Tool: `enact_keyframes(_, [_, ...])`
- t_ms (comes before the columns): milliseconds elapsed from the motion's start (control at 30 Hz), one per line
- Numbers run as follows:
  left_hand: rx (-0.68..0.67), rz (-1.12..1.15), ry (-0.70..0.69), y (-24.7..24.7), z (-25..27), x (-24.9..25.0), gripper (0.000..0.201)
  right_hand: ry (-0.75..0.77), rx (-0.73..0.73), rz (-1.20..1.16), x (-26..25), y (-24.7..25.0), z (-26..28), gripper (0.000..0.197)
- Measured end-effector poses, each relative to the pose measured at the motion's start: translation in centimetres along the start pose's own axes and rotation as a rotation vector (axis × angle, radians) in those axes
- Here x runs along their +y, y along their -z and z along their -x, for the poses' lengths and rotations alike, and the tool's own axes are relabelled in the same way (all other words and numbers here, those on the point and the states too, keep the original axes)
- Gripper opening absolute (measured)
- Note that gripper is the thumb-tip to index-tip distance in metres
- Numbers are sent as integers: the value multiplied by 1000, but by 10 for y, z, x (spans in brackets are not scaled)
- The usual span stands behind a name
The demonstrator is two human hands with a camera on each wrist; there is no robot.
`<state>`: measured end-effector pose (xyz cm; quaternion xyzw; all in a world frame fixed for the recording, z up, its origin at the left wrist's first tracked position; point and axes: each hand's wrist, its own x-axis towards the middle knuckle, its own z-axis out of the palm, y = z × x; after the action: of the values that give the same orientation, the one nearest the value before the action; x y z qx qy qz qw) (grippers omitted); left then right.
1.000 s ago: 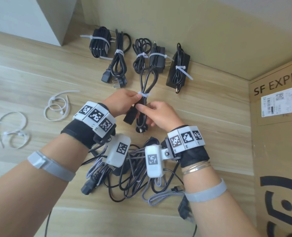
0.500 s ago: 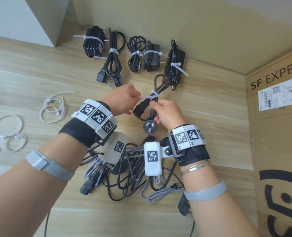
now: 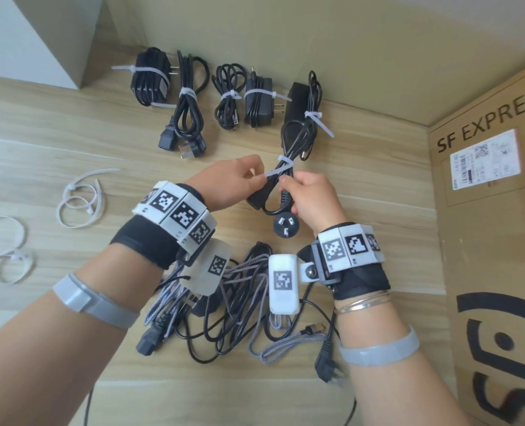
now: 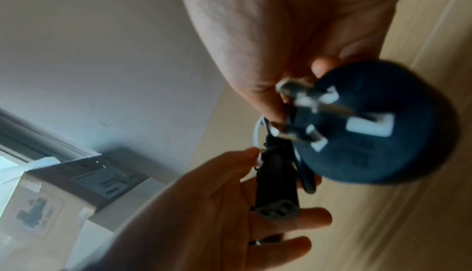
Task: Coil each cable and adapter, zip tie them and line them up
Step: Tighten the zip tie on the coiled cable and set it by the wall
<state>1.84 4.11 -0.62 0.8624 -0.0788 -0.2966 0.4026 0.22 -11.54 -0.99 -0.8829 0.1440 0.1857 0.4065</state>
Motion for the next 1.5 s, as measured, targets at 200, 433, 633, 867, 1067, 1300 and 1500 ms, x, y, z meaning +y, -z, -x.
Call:
enact_keyframes(200, [-3, 106, -76, -6, -14, 19, 22, 54, 27, 33, -1, 13, 3, 29])
enact_keyframes(433, [-77, 198, -71, -10, -28, 51, 26, 48, 55, 48, 6, 43, -4, 30])
enact_keyframes(633, [-96, 160, -96, -20, -43, 77, 27, 1, 74, 32, 15, 68, -13, 29])
enact_keyframes(867, [-85, 131, -138, -33, -70, 95, 47, -92, 50, 19, 29, 86, -39, 33])
enact_keyframes(1067, [-10, 160, -107, -41, -91, 88, 55, -101, -4, 61, 37, 89, -67, 46])
enact_keyframes(1300, [-21, 226, -130, -45, -104, 74, 63, -85, 25, 127, 45, 72, -95, 46])
enact_keyframes(1500, [-57, 304, -83, -41, -108, 68, 55, -36, 93, 101, 44, 62, -110, 46])
